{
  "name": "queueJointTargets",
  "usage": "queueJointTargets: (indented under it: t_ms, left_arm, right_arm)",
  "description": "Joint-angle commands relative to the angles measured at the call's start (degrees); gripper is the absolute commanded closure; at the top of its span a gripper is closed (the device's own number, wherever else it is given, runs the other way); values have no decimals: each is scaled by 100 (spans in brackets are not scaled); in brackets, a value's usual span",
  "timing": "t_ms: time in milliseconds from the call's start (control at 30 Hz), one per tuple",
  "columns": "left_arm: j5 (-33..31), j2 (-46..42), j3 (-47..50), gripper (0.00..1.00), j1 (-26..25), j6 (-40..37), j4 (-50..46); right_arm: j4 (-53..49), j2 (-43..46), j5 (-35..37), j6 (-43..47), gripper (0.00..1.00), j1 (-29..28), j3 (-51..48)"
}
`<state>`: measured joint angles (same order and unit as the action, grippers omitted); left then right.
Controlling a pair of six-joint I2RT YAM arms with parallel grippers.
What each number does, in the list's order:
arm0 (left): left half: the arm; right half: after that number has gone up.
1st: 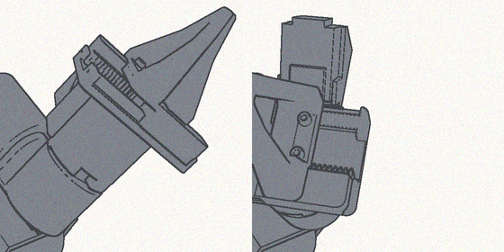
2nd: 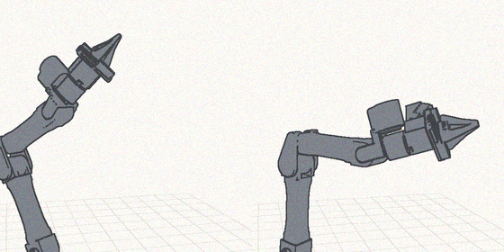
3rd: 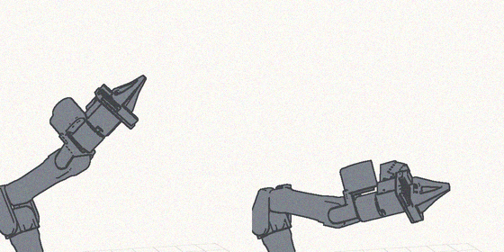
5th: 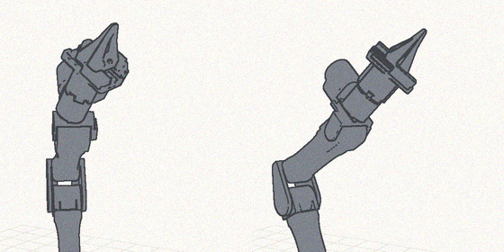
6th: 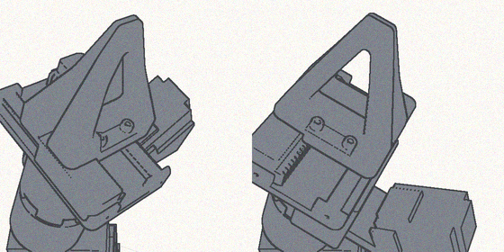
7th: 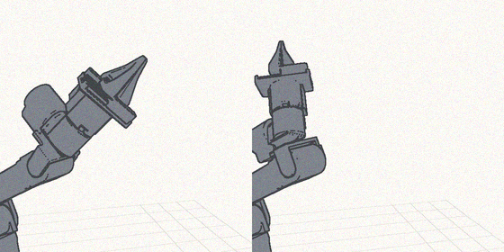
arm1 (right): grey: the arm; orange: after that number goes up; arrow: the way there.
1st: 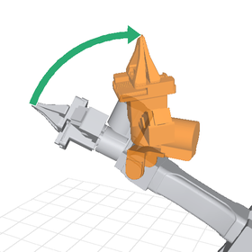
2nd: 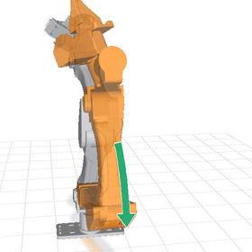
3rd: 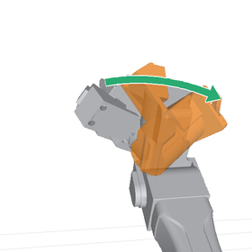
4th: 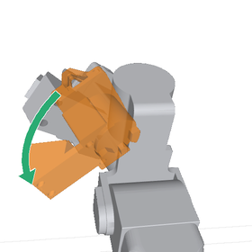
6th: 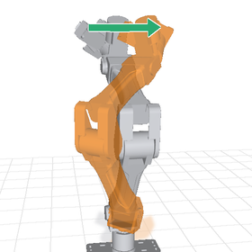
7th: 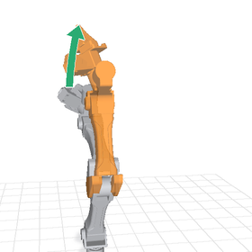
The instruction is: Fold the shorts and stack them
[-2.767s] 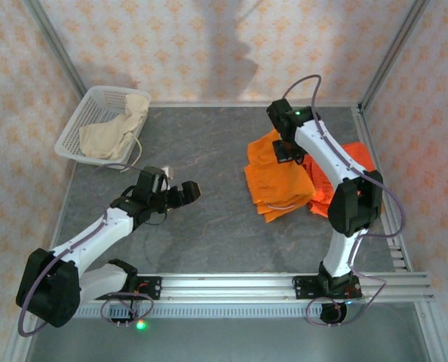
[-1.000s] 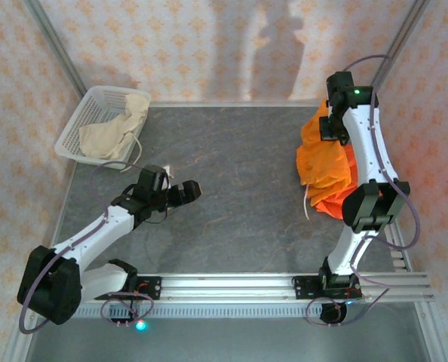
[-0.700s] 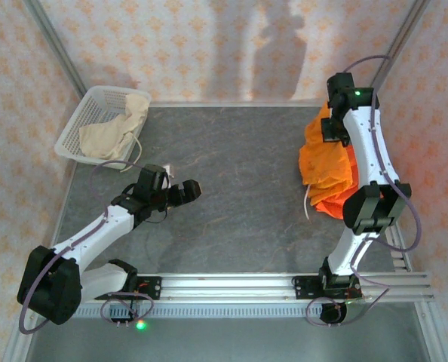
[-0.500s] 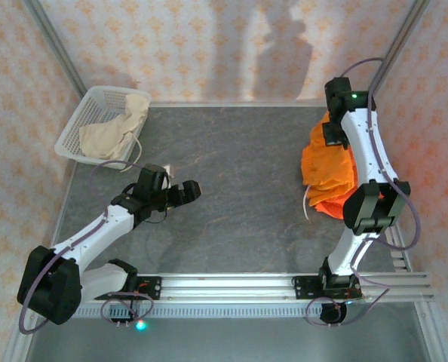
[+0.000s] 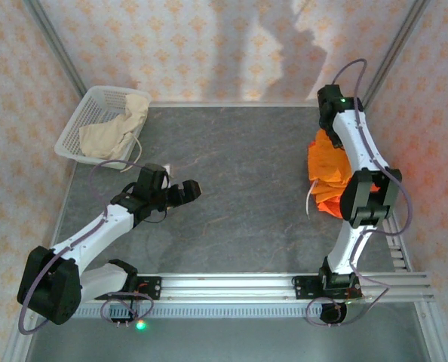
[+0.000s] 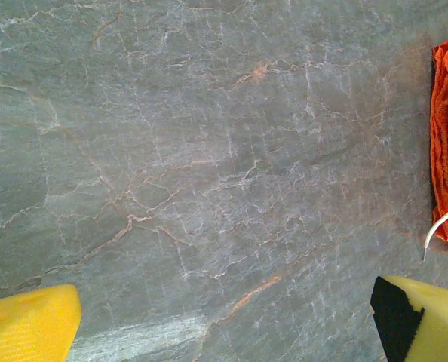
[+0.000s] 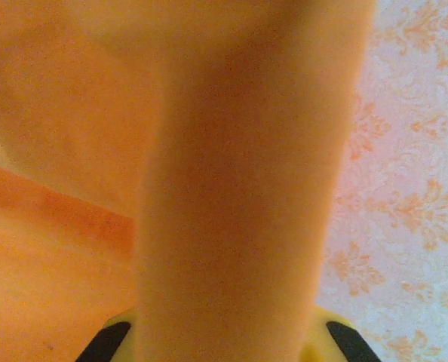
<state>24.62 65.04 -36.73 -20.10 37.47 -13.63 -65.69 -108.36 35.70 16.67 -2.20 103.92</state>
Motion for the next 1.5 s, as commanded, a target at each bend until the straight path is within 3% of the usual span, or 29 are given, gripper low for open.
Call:
queueJointTargets:
  t_ms: [0,100,167,233,333,400,667,900,1000,1200,1467]
  left_arm:
    - [-89,-82,-151,0,32,-109,-141]
    - [-98,-129,-145,0,32,-109,-183]
    - [-107,-179,-150,0,32,-116,-243]
    - [-128,-255,-141,0,32,-117,-288]
    - [-191,-364,-103,0,32,-112,-316]
    - [-218,-416,-70,0,32,-83,-313]
    - [-236,-419,-87,0,32,1,-262]
    - [-378,-568,-229,0,28,-86,-422]
    - [-373,-571,-238,0,32,-91,-431]
    - [-427,-644,-123,0,32,-77,-415]
    - [-938,-842,-378,0,41,-159,-776]
  right_arm:
    - [355,-115,1132,155,86,9,-192]
    - [496,-173,1434,110,56,55,-352]
    - [406,-215,1610,-115,26,191,-331]
    - [187,-200,1589,-486,10,396,-188]
    - [108,85,1229,-885,0,584,-148]
    - [80,350,667,-1072,0,584,-134]
    - [561,1664,-3643,-1691,1,397,-767]
    - [1506,2112,-5992,-2453,1,386,-2061]
    - [1827,2029,-6382,-2645,1,380,-2579]
    - [2179,1696,-6081,-2930,1,476,-3628]
    - [2528,1516,-6493,-3088,0,597,-4439]
